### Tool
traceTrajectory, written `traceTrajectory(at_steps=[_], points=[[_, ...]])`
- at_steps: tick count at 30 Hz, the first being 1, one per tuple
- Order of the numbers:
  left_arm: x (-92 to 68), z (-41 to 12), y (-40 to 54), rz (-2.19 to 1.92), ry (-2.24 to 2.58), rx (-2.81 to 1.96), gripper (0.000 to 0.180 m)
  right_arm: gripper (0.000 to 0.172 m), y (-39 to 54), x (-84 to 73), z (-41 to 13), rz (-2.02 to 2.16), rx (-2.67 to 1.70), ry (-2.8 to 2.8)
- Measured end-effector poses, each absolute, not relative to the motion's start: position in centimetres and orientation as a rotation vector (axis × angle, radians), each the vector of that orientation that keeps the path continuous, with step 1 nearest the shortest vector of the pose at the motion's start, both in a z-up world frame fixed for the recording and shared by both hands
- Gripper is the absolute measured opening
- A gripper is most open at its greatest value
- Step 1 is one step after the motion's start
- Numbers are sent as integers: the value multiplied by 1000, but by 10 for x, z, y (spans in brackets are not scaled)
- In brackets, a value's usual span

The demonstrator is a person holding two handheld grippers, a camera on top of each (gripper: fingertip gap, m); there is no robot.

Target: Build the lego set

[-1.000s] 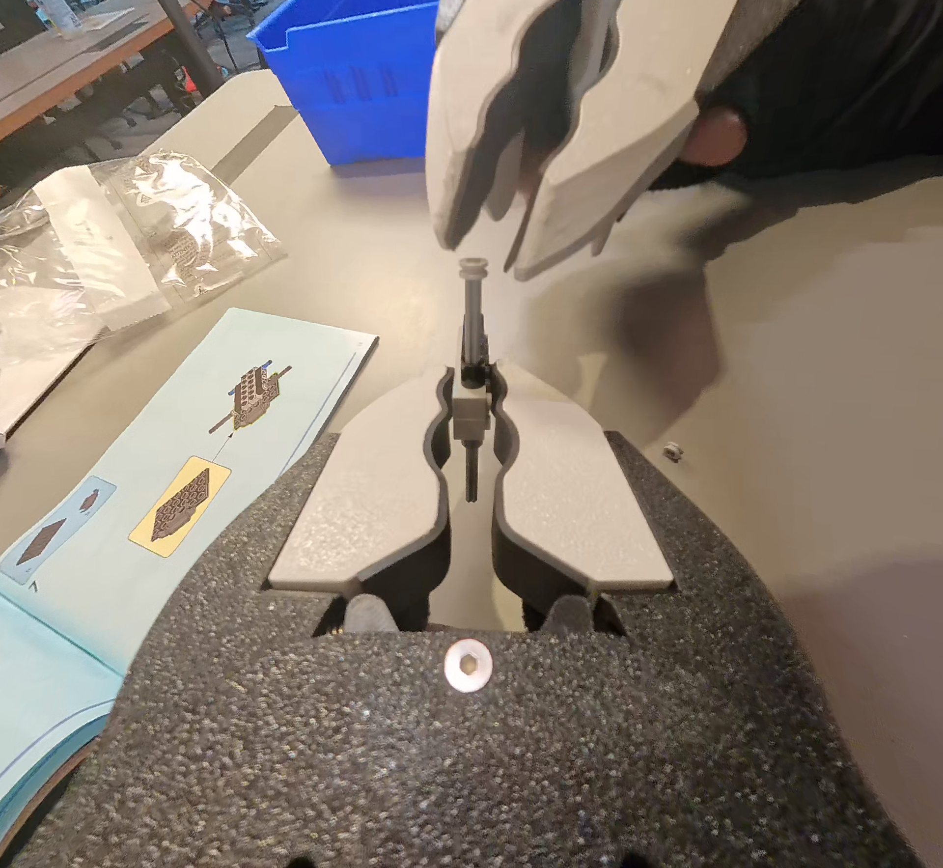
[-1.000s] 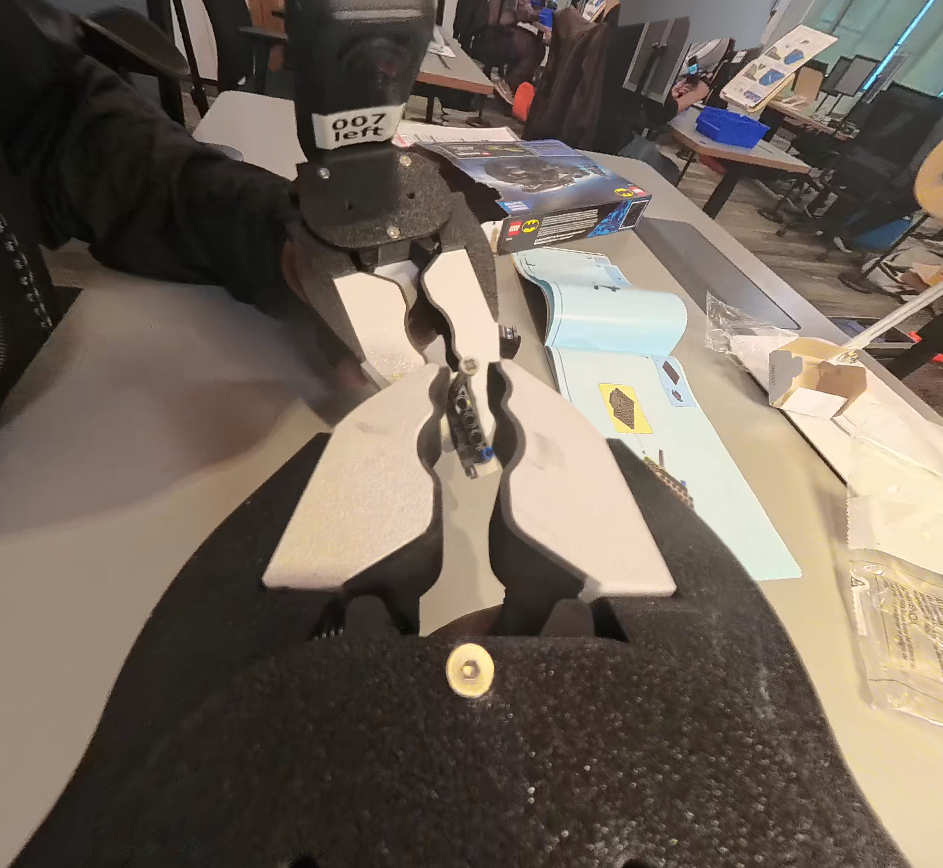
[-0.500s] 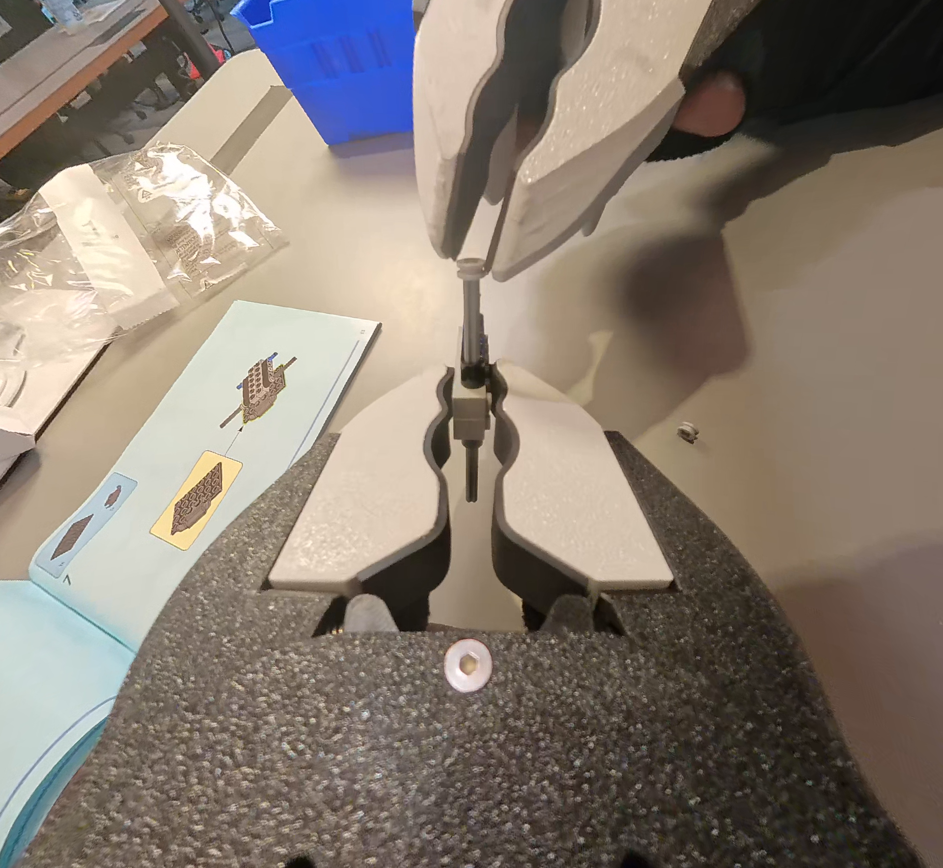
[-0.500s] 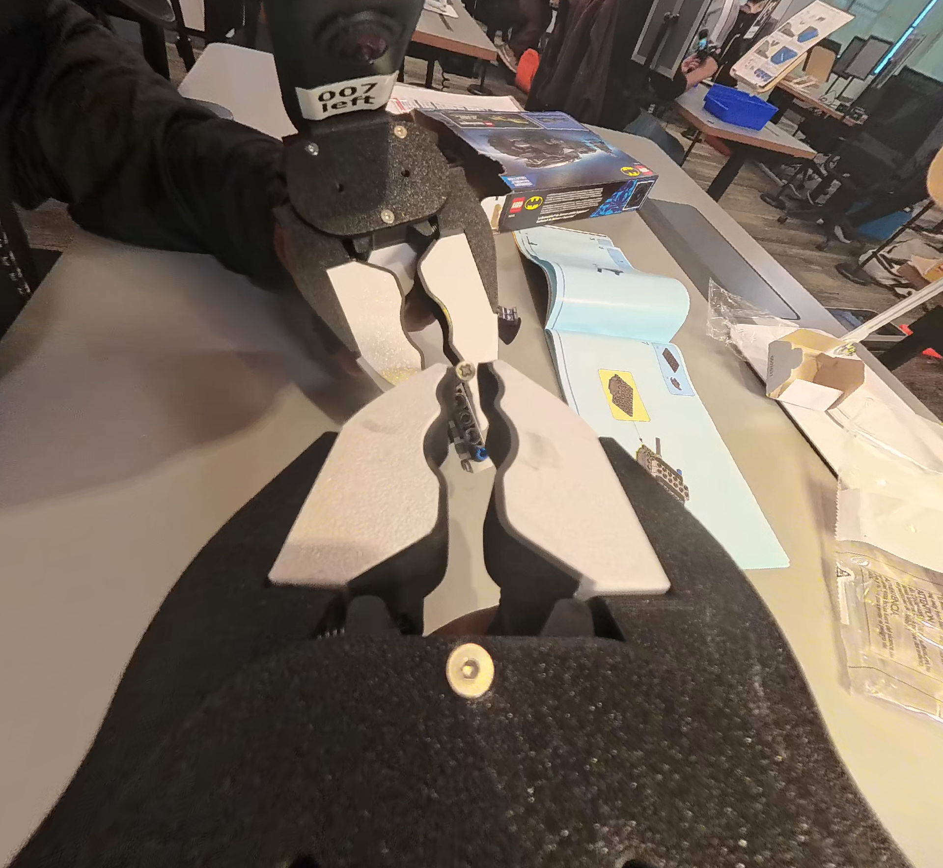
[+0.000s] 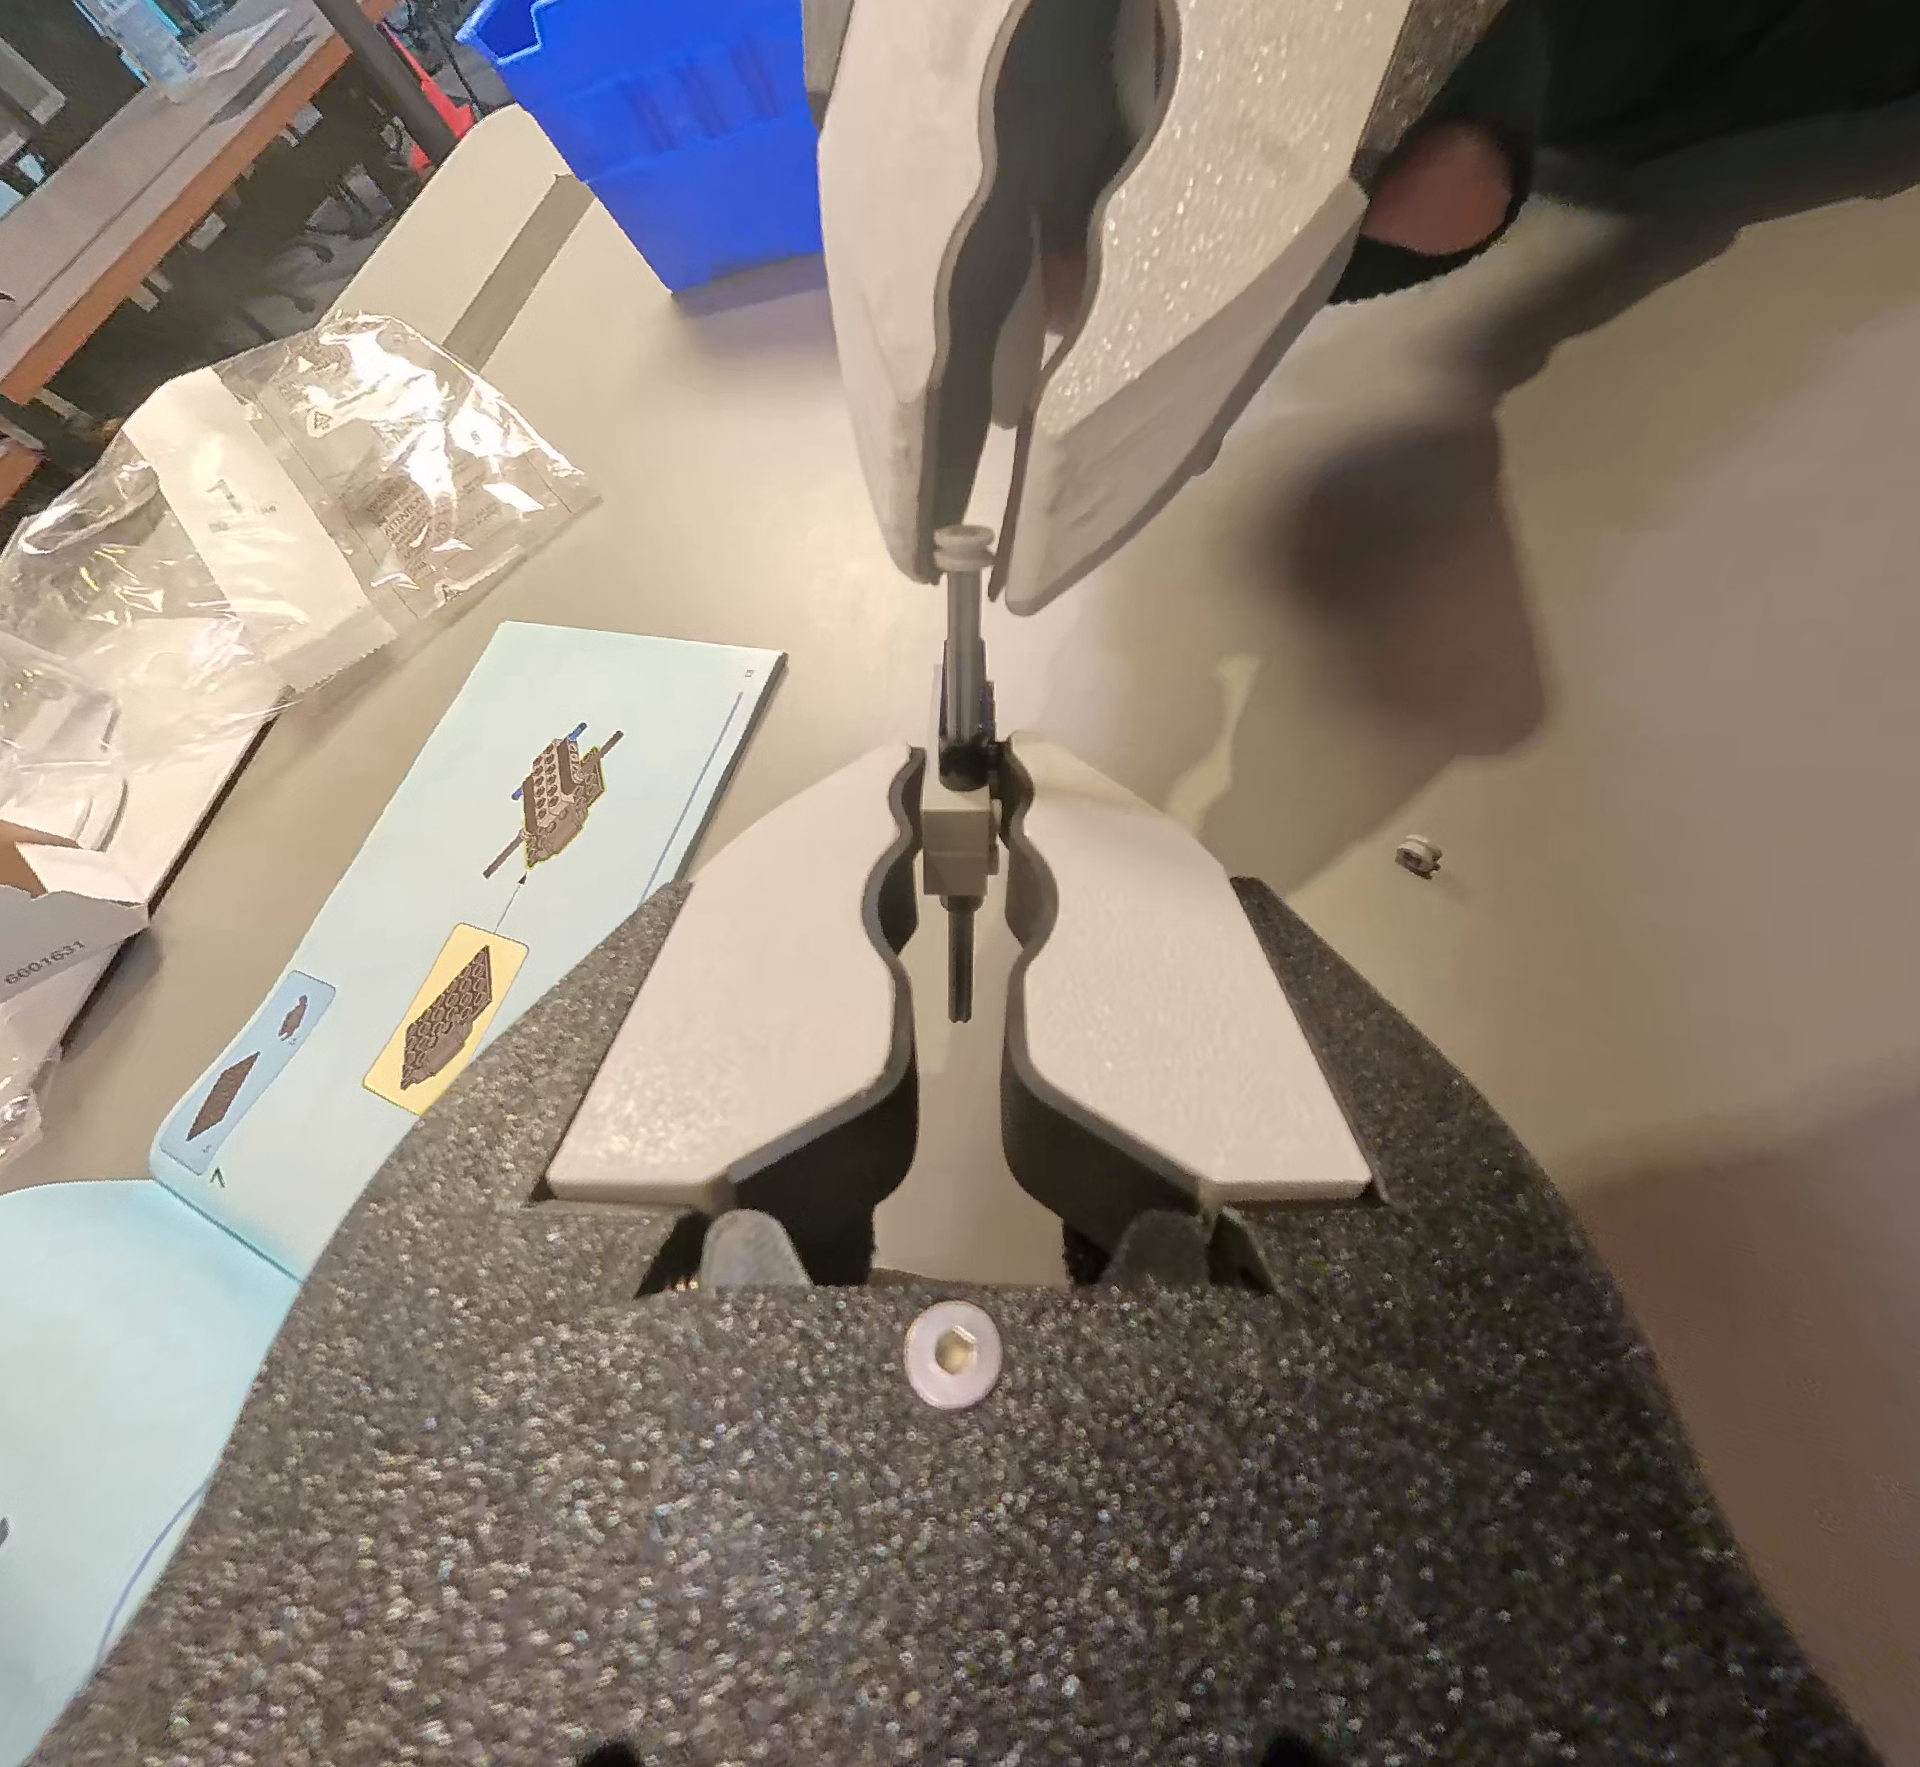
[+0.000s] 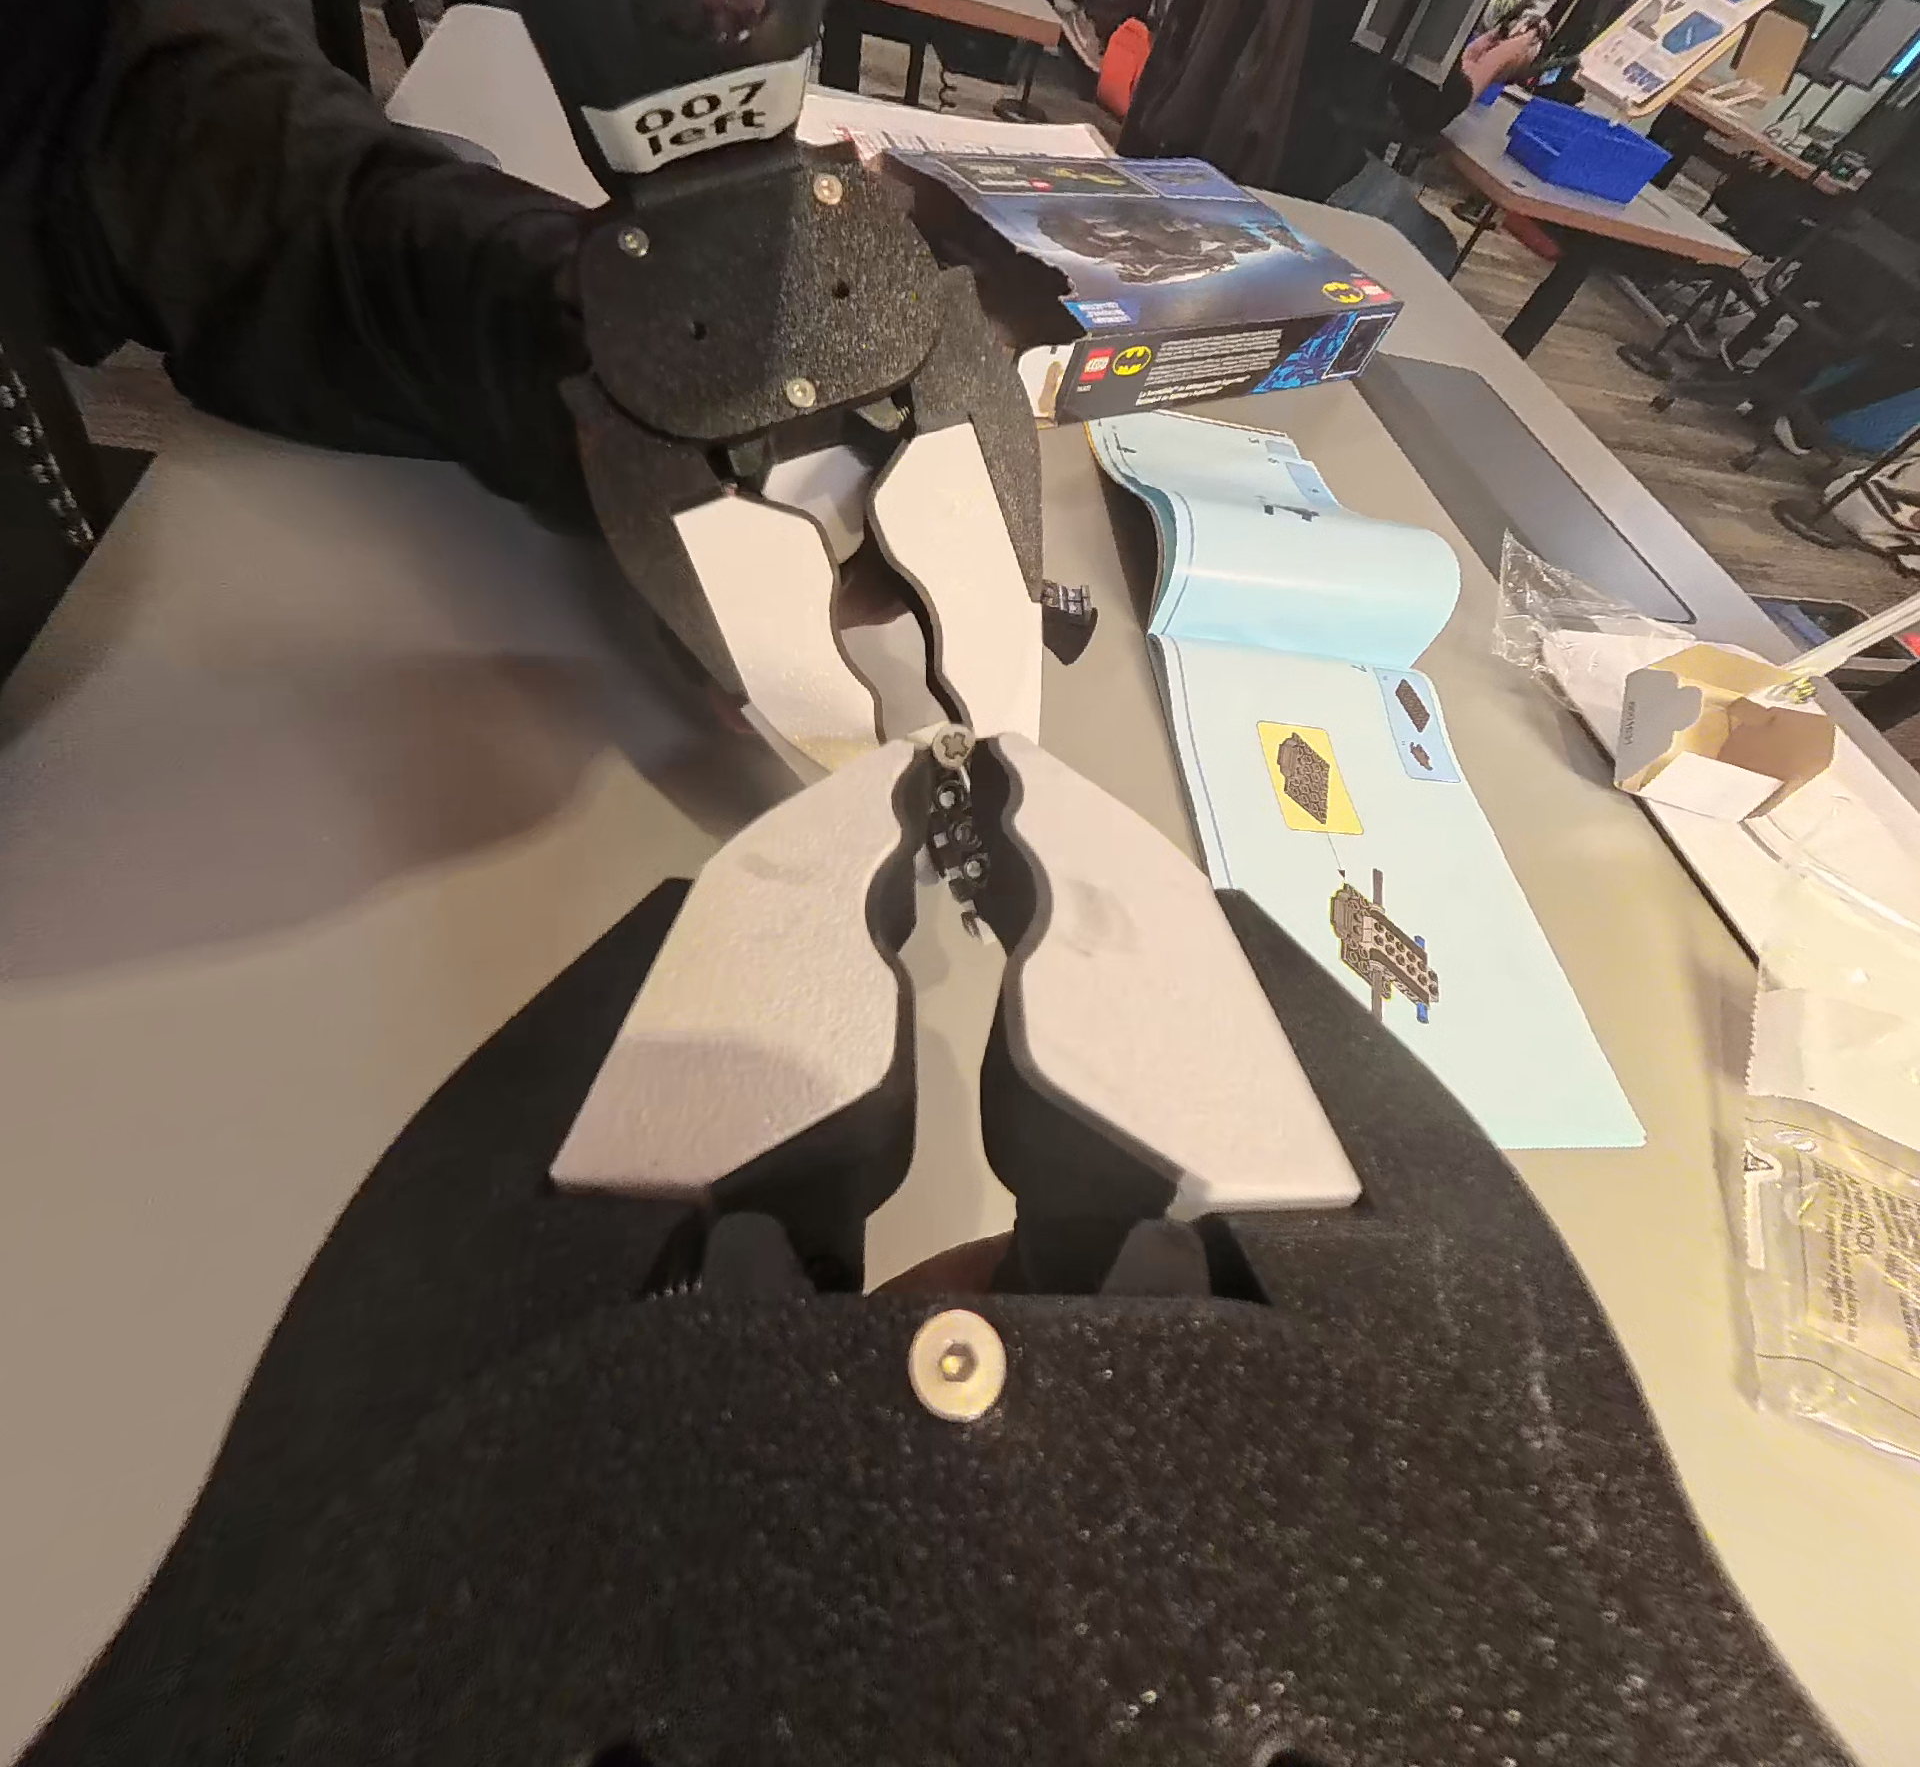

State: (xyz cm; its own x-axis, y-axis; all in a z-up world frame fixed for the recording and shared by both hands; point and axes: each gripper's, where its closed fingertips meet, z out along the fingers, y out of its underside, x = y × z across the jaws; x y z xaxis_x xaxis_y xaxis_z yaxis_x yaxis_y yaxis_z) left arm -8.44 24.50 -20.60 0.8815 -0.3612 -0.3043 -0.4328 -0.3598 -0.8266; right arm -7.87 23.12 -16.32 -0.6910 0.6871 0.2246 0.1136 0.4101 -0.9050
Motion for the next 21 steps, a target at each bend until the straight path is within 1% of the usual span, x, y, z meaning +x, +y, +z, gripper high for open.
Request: traceTrajectory(at_steps=[10,21], points=[[-87,-208,245,122,592,-1996,12,10,233,-76,-162,1232,-648,-2095],[-88,-213,245,169,622,-2016,12,7,233,-76,-166,1209,-652,-2118]])
